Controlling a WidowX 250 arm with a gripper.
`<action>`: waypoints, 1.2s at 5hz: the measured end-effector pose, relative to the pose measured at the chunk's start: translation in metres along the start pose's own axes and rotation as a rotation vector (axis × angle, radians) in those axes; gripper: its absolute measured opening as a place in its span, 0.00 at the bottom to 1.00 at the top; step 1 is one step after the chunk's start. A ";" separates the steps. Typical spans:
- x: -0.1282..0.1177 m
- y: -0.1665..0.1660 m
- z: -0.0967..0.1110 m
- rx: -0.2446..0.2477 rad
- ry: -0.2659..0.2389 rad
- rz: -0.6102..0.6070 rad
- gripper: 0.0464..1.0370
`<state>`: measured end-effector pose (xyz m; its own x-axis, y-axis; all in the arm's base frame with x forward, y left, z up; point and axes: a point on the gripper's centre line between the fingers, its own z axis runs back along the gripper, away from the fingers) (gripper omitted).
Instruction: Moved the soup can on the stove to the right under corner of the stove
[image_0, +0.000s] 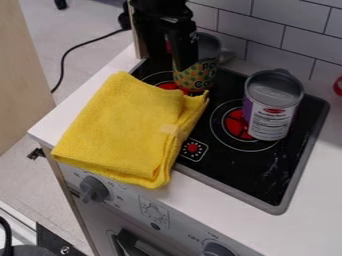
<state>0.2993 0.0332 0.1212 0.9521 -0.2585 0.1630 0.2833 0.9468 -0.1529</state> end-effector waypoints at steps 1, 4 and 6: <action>-0.003 -0.001 -0.009 -0.014 0.016 0.020 0.96; 0.036 -0.056 -0.002 -0.010 -0.326 0.184 0.96; 0.073 -0.077 -0.015 -0.023 -0.336 0.090 0.96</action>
<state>0.3490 -0.0615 0.1301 0.8834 -0.0930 0.4592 0.2060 0.9574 -0.2022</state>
